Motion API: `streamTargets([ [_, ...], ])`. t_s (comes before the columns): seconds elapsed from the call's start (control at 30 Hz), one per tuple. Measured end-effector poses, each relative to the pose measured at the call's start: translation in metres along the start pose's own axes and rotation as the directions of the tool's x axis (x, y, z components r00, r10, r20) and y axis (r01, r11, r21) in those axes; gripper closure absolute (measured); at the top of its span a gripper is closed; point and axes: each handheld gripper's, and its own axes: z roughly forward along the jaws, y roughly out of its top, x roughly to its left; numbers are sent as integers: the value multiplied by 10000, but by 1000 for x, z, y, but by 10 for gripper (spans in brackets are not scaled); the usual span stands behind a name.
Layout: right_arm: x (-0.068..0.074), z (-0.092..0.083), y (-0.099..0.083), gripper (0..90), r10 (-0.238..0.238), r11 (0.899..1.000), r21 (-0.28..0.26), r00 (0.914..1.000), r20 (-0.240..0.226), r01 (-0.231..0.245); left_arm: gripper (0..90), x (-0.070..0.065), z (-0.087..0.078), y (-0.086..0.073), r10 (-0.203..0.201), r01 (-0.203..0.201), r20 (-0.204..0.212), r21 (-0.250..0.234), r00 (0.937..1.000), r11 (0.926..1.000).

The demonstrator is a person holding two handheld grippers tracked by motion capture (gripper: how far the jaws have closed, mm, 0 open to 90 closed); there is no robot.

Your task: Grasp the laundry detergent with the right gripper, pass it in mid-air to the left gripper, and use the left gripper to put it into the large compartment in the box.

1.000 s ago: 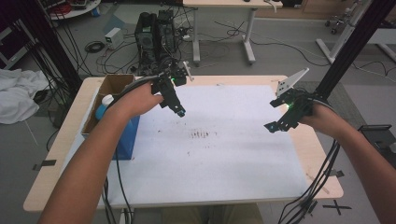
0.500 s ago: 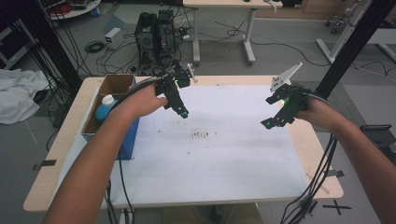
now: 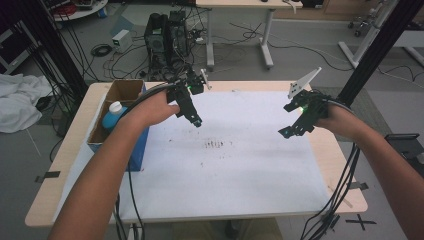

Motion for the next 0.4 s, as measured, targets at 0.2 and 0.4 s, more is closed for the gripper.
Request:
streamTargets([
  [0.2,1,0,1,11,-61,10000,12,10000,3,61,155,2,-2,-2,44,-44,-29,45,10000,10000],
  [0.4,2,-1,0,11,-46,10000,11,10000,57,46,155,0,-3,-5,-167,166,-59,-180,9998,9997],
])
